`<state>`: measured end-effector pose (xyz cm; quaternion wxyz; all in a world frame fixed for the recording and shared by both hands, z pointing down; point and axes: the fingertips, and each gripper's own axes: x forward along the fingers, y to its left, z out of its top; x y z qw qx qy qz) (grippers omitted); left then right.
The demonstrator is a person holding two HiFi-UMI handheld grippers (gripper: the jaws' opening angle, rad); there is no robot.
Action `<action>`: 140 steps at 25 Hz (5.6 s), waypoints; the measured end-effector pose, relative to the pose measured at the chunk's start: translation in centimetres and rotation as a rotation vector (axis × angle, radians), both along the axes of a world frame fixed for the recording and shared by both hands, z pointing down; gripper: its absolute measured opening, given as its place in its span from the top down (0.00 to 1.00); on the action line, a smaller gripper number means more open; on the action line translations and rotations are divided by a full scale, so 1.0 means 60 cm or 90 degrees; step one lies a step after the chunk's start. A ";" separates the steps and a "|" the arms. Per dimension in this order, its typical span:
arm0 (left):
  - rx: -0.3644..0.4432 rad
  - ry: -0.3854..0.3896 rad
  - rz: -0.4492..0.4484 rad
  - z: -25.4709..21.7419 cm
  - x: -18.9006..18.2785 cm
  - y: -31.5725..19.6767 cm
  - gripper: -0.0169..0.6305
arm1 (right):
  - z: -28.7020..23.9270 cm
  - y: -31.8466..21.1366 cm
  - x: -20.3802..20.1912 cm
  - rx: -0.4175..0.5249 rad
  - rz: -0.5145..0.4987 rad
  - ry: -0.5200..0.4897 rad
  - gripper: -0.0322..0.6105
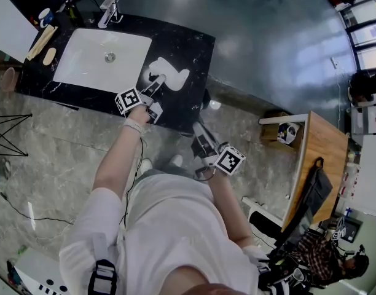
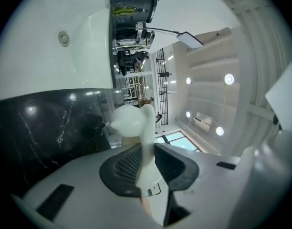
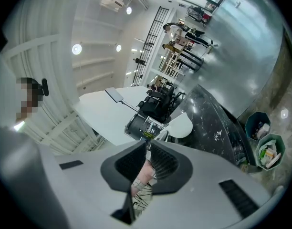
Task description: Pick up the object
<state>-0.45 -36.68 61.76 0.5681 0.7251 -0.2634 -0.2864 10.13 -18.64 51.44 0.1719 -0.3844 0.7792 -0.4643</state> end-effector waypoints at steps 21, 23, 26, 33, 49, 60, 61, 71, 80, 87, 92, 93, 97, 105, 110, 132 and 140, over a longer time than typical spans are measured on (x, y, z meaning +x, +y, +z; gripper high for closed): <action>-0.073 -0.108 0.041 0.000 0.022 -0.009 0.83 | -0.012 -0.033 -0.001 0.026 -0.019 0.027 0.91; -0.089 -0.125 0.040 0.009 0.021 -0.007 0.83 | -0.004 -0.061 0.004 0.014 -0.017 0.040 0.91; -0.112 -0.144 0.025 0.030 0.014 -0.008 0.85 | 0.014 -0.114 0.017 -0.011 -0.007 0.074 0.91; -0.121 -0.091 -0.001 0.033 0.007 -0.013 0.87 | 0.073 -0.243 0.030 -0.096 0.001 0.151 0.62; -0.129 -0.120 -0.003 0.037 0.005 -0.013 0.89 | 0.201 -0.365 -0.013 -0.268 0.041 0.229 0.47; -0.122 -0.117 -0.005 0.039 0.003 -0.011 0.90 | 0.213 -0.378 -0.027 -0.305 0.020 0.186 0.48; -0.122 -0.118 -0.006 0.040 0.003 -0.011 0.90 | 0.214 -0.379 -0.027 -0.306 0.026 0.181 0.48; -0.092 -0.054 -0.057 0.018 -0.015 -0.021 0.78 | 0.210 -0.368 -0.026 -0.288 0.005 0.170 0.49; -0.045 -0.092 -0.028 -0.001 0.009 -0.025 0.59 | 0.207 -0.322 -0.072 -0.288 -0.070 0.118 0.50; 0.008 -0.132 -0.030 -0.013 -0.009 -0.015 0.66 | 0.182 -0.299 -0.093 -0.245 -0.086 0.129 0.50; 0.029 -0.126 -0.033 -0.029 -0.018 -0.003 0.68 | 0.166 -0.291 -0.102 -0.223 -0.075 0.129 0.50; 0.033 -0.119 -0.036 -0.035 -0.021 0.000 0.68 | 0.159 -0.290 -0.105 -0.214 -0.074 0.128 0.50; 0.056 -0.079 -0.052 -0.066 -0.036 0.009 0.69 | 0.122 -0.288 -0.113 -0.173 -0.064 0.100 0.50; 0.115 -0.034 -0.090 -0.176 -0.086 0.027 0.69 | 0.010 -0.256 -0.124 -0.084 -0.053 0.035 0.50; 0.126 0.003 -0.076 -0.247 -0.094 0.073 0.69 | -0.056 -0.214 -0.115 -0.029 -0.036 0.001 0.50; 0.189 0.066 -0.048 -0.355 -0.141 0.322 0.70 | -0.190 0.020 -0.091 0.156 0.024 -0.036 0.58; 0.185 0.057 -0.008 -0.341 -0.110 0.346 0.70 | -0.176 0.053 -0.061 0.147 0.055 -0.051 0.58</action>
